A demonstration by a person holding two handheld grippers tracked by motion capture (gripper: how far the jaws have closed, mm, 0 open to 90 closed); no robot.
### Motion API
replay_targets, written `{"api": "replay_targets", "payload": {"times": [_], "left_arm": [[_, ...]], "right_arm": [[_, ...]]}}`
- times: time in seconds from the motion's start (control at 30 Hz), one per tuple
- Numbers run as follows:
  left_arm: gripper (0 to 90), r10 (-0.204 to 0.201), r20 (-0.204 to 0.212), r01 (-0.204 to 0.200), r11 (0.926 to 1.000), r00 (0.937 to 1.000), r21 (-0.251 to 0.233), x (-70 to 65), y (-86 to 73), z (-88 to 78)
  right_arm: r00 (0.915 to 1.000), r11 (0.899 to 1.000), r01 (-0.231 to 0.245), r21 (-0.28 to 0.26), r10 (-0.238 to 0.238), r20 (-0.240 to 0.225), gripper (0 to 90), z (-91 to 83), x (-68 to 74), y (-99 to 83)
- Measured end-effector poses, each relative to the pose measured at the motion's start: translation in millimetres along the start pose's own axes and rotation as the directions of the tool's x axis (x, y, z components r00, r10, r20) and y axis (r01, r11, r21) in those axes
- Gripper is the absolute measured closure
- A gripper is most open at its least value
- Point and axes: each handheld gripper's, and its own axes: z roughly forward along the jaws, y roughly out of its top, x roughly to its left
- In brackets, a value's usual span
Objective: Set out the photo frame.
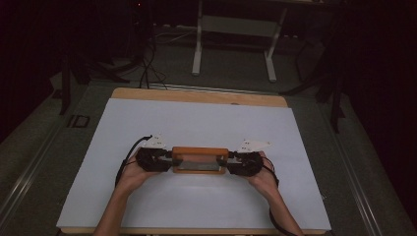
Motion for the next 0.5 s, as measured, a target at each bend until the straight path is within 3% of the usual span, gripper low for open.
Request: {"api": "replay_targets", "payload": {"times": [0.2,0.4,0.5], "left_arm": [[61.4,-0.075,0.051,0.075,0.9972,0.9958,0.004,4.8,-0.3,-0.4],[60.2,-0.08,0.021,0.08,0.9967,0.9966,-0.008,4.6,0.5,2.1],[59.1,-0.105,-0.009,0.105,0.9944,0.9945,-0.017,5.2,1.0,5.7]], "right_arm": [[0.9988,0.999,-0.037,0.003,0.037,-0.032,58.3,-1.1,-3.1,0.5],[0.9976,0.998,-0.057,0.014,0.058,-0.038,58.6,0.5,-7.1,-0.5],[0.9965,0.997,-0.08,0.009,0.08,-0.025,57.4,3.2,-9.1,-1.5]]}}
